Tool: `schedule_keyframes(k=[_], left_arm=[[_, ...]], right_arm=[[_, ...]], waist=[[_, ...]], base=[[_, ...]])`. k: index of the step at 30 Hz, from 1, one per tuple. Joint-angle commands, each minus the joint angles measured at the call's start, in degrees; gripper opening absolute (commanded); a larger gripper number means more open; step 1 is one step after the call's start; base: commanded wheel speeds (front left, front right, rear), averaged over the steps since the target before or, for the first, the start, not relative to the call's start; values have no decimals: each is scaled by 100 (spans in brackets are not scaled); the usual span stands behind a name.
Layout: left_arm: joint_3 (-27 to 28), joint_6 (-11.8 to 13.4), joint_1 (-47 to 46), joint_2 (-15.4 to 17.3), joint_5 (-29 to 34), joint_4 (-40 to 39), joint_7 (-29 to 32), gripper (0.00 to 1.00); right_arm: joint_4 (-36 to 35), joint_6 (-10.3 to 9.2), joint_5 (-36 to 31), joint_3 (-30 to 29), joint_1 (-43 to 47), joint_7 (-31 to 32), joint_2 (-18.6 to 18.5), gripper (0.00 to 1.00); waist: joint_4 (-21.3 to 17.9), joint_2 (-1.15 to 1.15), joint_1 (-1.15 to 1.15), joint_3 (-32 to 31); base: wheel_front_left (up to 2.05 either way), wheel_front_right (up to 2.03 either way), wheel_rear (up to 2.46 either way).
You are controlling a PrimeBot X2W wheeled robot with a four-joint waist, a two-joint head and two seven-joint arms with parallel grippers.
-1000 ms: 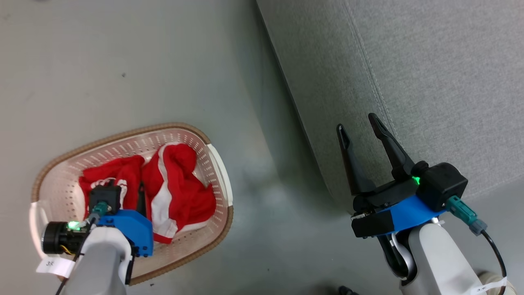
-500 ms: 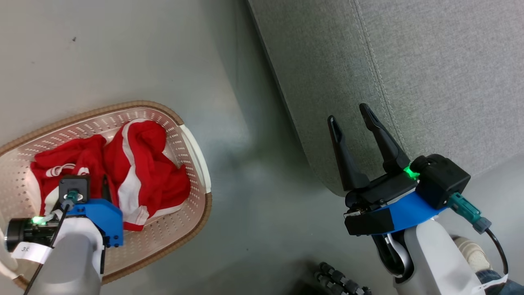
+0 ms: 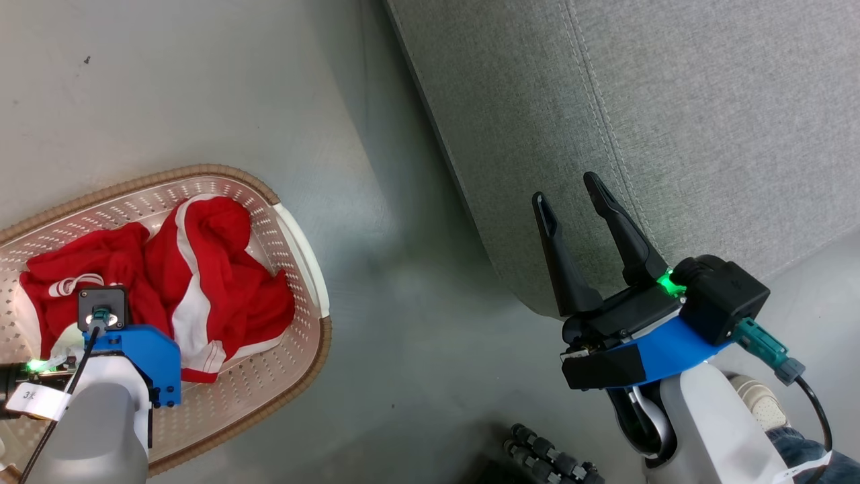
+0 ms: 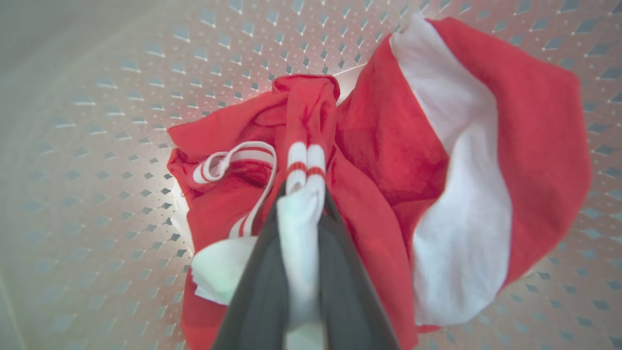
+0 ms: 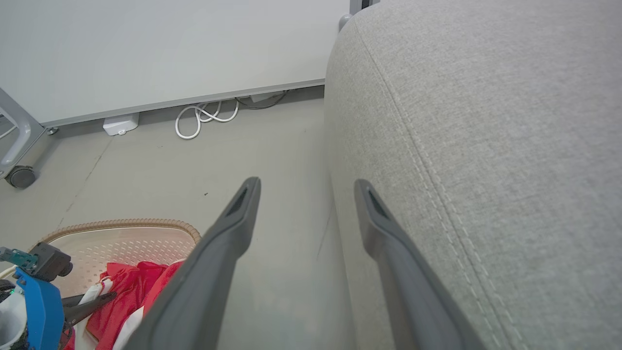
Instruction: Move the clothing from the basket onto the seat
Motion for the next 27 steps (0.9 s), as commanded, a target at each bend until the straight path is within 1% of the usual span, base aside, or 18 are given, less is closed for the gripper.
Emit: schedule_keyframes(k=[1, 12, 15, 21, 27], left_arm=[[-12, -33, -88, 27, -29, 43, 41, 0], [-28, -160, -18, -18, -208, 155, -13, 0], [-48, -251, -8, -63, -247, 155, -74, 0], [-117, -364, -8, -230, -309, 176, -146, 0], [-246, -459, 23, -459, -289, 198, -217, 0]], right_arm=[[5, 3, 35, -2, 12, -25, -6, 100], [45, 3, 43, 35, -54, -25, -6, 100], [61, 3, 10, 3, -61, -25, -6, 100], [89, 3, -72, -66, -66, -25, -6, 100], [168, 3, -262, -111, -82, -24, -7, 100]], waist=[[-8, 0, 0, -21], [-17, 0, 0, -109], [26, 0, 0, -154], [235, 0, 0, -337], [529, 0, 0, -674]], base=[[0, 0, 0], [0, 0, 0], [0, 0, 0], [0, 0, 0], [0, 0, 0]])
